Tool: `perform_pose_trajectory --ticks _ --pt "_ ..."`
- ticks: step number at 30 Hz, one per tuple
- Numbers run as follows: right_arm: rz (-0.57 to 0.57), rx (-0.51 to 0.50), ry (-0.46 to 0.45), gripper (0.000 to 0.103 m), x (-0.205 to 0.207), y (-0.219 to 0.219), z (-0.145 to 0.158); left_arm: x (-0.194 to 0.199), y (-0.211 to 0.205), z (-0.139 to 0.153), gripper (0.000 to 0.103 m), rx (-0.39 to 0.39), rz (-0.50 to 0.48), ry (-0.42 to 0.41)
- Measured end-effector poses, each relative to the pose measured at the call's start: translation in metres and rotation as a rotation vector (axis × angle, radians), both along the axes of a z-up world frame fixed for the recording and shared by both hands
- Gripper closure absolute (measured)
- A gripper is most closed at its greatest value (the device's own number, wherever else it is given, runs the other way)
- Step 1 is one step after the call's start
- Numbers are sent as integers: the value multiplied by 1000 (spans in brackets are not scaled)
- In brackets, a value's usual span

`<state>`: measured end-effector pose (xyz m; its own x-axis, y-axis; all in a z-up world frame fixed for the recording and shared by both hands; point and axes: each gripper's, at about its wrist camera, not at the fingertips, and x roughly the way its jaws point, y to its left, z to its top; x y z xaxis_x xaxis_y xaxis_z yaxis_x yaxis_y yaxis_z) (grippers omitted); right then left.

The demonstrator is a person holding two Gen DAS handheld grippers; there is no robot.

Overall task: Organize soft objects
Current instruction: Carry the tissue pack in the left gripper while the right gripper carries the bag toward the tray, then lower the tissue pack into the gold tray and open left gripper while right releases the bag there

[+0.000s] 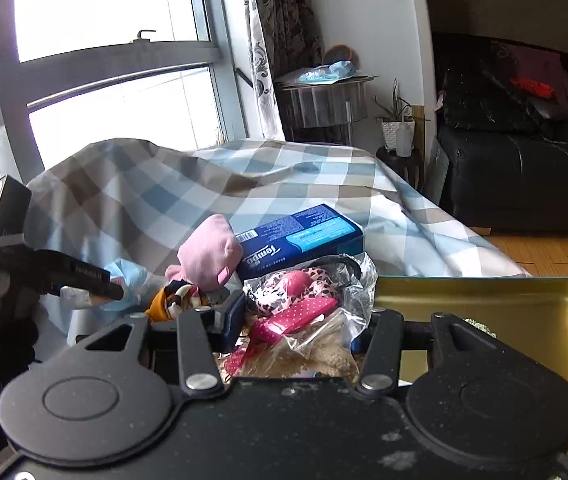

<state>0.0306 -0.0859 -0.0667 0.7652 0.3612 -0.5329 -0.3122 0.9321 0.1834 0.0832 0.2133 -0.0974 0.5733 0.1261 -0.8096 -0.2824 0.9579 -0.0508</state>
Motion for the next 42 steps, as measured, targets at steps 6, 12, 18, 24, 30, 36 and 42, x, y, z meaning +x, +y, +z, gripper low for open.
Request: perform_pose_trajectory --ticks 6,12,18,24,30,36,42 --pt "-4 23 15 56 1 -4 0 -7 -12 20 53 47 -13 -11" --pt "-51 26 75 56 8 -12 -8 -14 -35 51 53 52 -23 -26" --pt "-145 39 94 56 18 -29 -6 -15 -71 74 53 30 -107 -52" --pt "-279 44 91 56 31 -59 1 -18 -112 88 53 11 -202 -84" --pt "-445 -20 85 56 40 -94 1 -13 -154 97 53 -11 -297 -108" --pt "-567 -19 80 56 40 -125 4 -4 -192 100 53 -35 -376 -114" --pt "-642 -25 114 55 41 -140 -2 12 -227 96 53 -58 -428 -99"
